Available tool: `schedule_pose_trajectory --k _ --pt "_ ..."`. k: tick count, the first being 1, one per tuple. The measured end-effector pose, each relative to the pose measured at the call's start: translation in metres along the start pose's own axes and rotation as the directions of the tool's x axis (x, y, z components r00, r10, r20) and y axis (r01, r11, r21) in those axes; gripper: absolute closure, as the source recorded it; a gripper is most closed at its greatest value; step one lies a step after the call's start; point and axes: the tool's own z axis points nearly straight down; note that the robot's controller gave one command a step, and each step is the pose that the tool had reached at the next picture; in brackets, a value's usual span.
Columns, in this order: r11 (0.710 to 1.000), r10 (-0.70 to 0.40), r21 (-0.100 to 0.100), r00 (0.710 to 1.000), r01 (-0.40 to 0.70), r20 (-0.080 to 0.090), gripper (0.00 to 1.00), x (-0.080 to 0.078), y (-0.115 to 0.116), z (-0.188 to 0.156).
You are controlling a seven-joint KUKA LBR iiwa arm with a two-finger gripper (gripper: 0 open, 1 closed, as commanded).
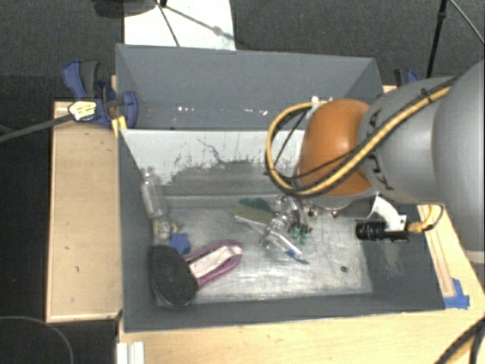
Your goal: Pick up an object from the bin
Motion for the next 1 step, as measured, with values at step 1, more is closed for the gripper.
schedule_pose_trajectory --k 1 --pt "1.0 -0.003 0.001 1.0 0.003 -0.001 1.0 -0.0014 0.0008 -0.0359"
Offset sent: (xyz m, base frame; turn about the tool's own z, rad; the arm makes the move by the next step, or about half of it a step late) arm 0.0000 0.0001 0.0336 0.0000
